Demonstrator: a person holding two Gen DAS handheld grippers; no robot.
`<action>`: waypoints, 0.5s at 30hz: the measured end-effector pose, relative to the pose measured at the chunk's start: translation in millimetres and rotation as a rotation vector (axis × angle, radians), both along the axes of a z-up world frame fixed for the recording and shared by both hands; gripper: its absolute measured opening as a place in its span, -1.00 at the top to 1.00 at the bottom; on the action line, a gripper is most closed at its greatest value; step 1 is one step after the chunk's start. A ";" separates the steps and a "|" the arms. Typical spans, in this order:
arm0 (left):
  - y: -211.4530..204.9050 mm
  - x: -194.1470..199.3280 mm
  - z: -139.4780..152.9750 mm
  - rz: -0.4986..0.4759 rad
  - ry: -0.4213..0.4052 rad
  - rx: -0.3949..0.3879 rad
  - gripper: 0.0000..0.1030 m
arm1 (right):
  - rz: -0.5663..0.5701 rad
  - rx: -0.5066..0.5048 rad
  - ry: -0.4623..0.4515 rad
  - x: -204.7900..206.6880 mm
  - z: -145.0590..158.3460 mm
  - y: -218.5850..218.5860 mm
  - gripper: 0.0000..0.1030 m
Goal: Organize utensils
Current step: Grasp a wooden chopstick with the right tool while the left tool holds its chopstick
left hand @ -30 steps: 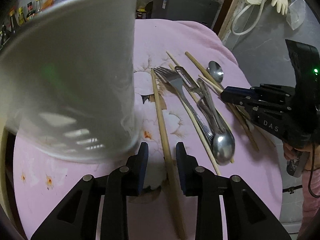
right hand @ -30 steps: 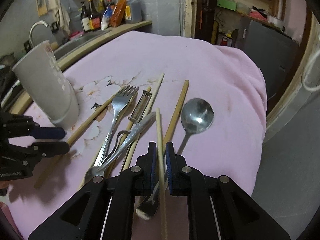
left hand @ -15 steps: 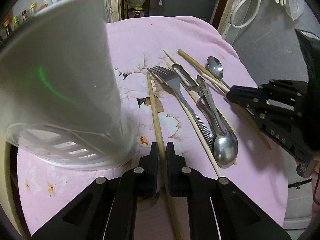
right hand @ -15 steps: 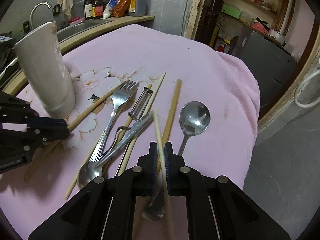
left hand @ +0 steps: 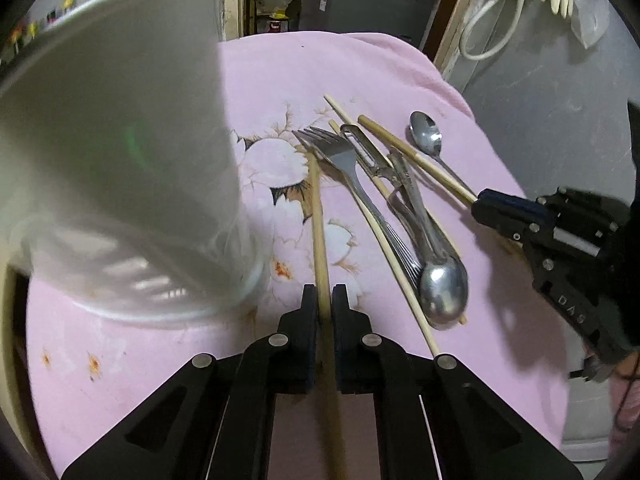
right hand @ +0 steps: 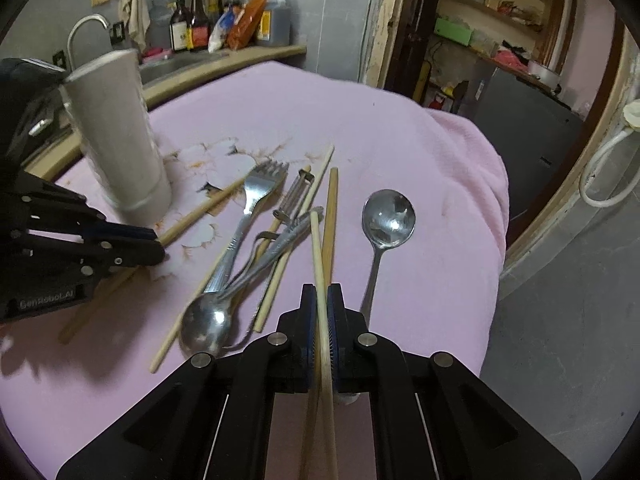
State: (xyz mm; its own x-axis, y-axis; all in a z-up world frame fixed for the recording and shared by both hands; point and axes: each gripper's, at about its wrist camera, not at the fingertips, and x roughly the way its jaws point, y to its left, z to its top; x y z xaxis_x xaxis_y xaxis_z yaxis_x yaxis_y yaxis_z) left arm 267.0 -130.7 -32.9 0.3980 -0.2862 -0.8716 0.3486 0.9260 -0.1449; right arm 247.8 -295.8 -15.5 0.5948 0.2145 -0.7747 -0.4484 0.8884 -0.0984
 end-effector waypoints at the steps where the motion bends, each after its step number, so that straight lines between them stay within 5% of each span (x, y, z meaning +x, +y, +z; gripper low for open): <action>1: 2.3 -3.6 0.9 0.006 -0.001 -0.014 0.91 | -0.004 0.014 -0.005 -1.7 0.4 -0.5 0.93; 8: 14.1 -34.6 8.8 -0.004 -0.069 -0.070 0.91 | -0.026 0.132 -0.087 -28.6 7.3 -5.1 0.94; 15: 23.1 -41.4 8.2 0.003 -0.021 -0.040 0.92 | -0.022 0.185 0.016 -33.1 -3.5 -4.3 0.94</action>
